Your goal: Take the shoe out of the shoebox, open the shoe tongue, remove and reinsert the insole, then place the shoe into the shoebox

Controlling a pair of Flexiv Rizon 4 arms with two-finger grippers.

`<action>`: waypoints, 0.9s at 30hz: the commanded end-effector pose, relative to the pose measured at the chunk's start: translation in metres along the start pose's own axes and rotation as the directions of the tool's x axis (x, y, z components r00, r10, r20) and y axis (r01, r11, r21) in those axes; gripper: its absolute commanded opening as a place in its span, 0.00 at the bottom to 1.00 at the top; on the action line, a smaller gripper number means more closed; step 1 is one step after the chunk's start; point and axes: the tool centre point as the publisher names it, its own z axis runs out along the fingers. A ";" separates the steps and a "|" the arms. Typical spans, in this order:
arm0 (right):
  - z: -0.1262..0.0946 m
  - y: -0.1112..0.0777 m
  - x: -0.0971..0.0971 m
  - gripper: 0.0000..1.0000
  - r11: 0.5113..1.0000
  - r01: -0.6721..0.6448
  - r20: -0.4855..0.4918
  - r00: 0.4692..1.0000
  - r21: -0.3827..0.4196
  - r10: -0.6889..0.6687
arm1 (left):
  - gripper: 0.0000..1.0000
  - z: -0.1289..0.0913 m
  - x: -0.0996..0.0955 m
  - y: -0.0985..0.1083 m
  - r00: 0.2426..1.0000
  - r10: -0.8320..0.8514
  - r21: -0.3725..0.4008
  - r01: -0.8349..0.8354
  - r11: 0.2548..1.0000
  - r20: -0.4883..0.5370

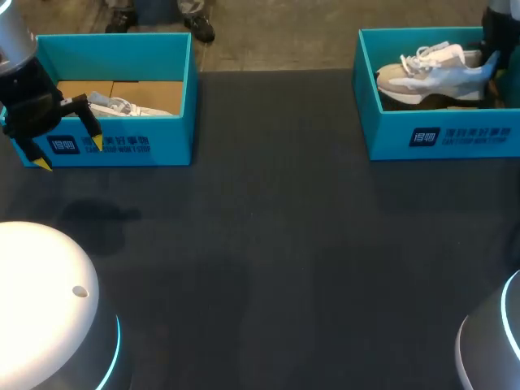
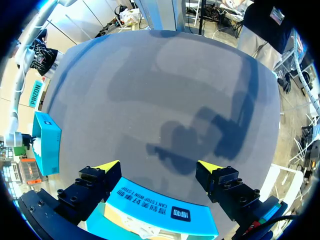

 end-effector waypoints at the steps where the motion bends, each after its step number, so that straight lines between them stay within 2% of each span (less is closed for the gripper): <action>1: -0.037 -0.016 -0.008 0.00 1.000 -0.007 0.009 1.000 -0.021 0.007 | 1.00 0.000 0.000 -0.001 1.000 0.001 -0.002 -0.001 1.000 -0.001; 14: -0.122 -0.032 -0.016 0.00 0.996 -0.025 0.055 0.998 -0.089 0.030 | 1.00 0.000 0.000 -0.001 1.000 0.001 -0.002 -0.001 1.000 -0.001; 27: -0.181 -0.050 -0.009 0.00 0.991 -0.044 0.041 0.998 -0.130 0.049 | 1.00 0.000 0.000 -0.001 1.000 0.001 -0.002 -0.001 1.000 -0.001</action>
